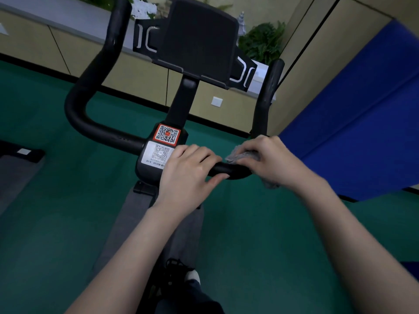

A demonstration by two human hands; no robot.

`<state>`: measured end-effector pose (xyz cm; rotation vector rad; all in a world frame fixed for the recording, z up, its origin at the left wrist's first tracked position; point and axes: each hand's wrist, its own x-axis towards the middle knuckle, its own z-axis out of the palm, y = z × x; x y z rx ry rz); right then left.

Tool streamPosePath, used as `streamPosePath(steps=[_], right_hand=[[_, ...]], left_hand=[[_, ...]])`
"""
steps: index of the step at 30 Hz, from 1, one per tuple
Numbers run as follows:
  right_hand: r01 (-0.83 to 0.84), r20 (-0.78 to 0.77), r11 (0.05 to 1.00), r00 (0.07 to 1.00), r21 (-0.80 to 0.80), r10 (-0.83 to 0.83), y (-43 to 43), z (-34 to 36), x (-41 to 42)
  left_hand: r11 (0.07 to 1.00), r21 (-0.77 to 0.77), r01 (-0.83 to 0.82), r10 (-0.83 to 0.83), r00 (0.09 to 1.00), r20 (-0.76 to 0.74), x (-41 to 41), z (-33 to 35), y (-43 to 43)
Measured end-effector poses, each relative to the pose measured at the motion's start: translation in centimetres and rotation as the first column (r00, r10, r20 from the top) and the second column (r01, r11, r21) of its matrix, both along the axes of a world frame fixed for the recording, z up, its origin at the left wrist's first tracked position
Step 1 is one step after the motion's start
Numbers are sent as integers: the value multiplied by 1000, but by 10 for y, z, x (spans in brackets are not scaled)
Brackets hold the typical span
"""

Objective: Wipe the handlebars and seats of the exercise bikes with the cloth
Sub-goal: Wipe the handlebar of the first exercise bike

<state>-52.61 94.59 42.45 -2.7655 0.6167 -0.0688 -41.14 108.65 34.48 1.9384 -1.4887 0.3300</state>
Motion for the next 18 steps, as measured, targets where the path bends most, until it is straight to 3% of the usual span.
streamPosePath(steps=[4,6,11,18], right_hand=[[-67,-220,995,974,-77,49,-16,8,13],[-49,-220,994,975,-97,27,-16,6,17],[11,-135,998,991,65,-2,-1,1,18],[37,-356,997,933,-71,-59,-9,7,33]], left_hand=[[1000,-1,-1,1,1000,-6,0,1,1],[1000,4,-7,7,1000,-7,0,1,1],[1000,22,-14,14,1000,-6,0,3,1],[1000,10,-12,12,1000,8,0,0,1]])
